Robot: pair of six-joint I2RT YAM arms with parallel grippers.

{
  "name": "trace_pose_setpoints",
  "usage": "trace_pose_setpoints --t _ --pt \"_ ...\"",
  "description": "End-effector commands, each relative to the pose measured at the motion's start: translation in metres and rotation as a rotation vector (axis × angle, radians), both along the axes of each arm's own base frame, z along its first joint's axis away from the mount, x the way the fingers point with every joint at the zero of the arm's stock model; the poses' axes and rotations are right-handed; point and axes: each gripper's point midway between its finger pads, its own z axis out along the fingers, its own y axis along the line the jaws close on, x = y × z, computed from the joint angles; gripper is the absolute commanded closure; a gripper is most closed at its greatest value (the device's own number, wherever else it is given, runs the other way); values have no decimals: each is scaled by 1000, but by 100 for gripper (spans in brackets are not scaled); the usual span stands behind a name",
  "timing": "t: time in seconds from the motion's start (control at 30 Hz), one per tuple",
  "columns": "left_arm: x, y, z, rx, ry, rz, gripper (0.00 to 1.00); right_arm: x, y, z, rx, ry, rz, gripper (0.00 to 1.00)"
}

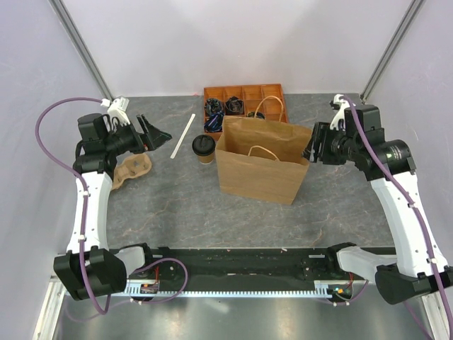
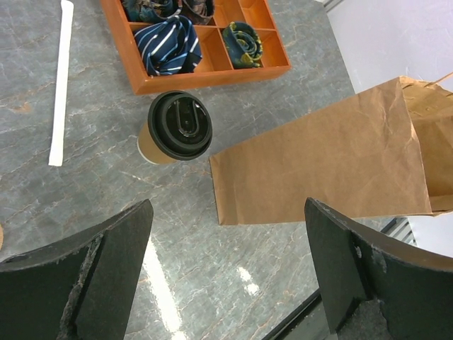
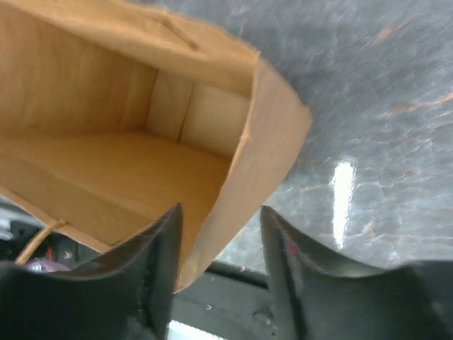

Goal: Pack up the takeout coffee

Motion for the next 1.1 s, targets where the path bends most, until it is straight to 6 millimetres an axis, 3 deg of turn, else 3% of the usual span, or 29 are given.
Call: trace_pose_setpoints --t 0.0,0.03,0.07,0.2,0.3,0.4,0.53,0.63,0.8,0.87,0.97,1.07 --pt "1 8 4 0 -3 38 5 -8 10 -8 45 65 46 53" --pt "3 7 2 -21 21 41 5 -5 10 -6 37 57 47 59" --pt "2 6 2 -38 35 32 5 -2 8 -6 18 56 50 73" --pt "4 7 2 -42 51 27 5 19 -2 -7 -95 60 92 100" --pt "1 8 -1 -11 56 19 5 31 -5 24 -179 -62 213 100" --pt "-2 14 -7 41 74 24 3 35 -9 39 -307 -132 370 100" --pt "-11 17 -22 71 165 25 1 22 -3 37 -413 -228 643 100" --pt "-15 33 -37 100 259 70 1 11 6 28 -437 -270 842 100" --pt "-19 68 -51 100 384 134 0 20 24 19 -432 -310 1071 100" --pt "-23 87 -55 77 425 187 0 30 27 9 -425 -283 1113 100" --pt "-26 102 -64 71 465 214 0 54 30 16 -434 -297 1100 100" --pt "-32 106 -67 79 478 223 0 56 31 19 -357 -273 1049 100"
